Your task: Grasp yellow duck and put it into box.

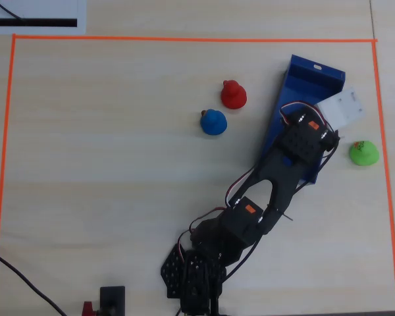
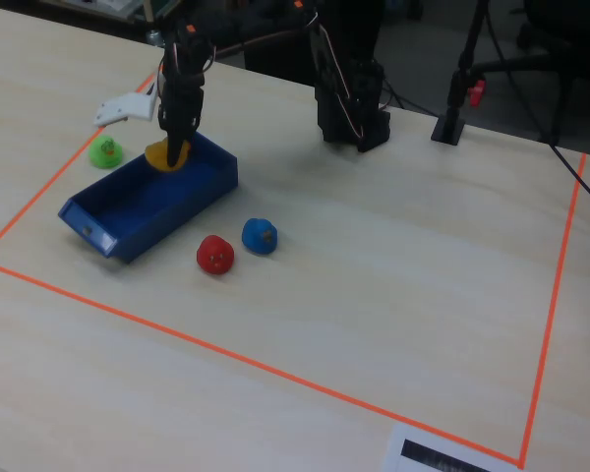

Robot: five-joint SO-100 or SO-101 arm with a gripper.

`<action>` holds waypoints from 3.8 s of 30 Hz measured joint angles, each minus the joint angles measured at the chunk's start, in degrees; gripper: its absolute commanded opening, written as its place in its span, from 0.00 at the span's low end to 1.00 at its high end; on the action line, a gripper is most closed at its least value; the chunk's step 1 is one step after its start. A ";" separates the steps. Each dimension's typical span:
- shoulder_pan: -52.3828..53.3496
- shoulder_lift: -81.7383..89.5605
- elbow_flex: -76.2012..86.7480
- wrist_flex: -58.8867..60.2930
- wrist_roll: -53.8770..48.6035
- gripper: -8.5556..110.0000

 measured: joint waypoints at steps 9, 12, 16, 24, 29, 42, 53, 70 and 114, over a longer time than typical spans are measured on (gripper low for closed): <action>-0.18 -4.31 -1.23 -22.59 -7.82 0.23; 0.09 -4.31 -1.05 -27.69 -8.96 0.24; 0.18 -4.31 -0.88 -28.65 -9.32 0.24; 0.79 0.62 -0.53 -29.44 -6.33 0.07; 3.43 13.45 -0.35 -22.15 -1.85 0.07; -10.63 72.69 42.28 16.61 -15.47 0.07; -37.97 110.21 84.64 19.34 -21.27 0.07; -41.75 114.52 105.56 7.21 -23.12 0.07; -42.01 114.52 105.73 7.12 -23.12 0.08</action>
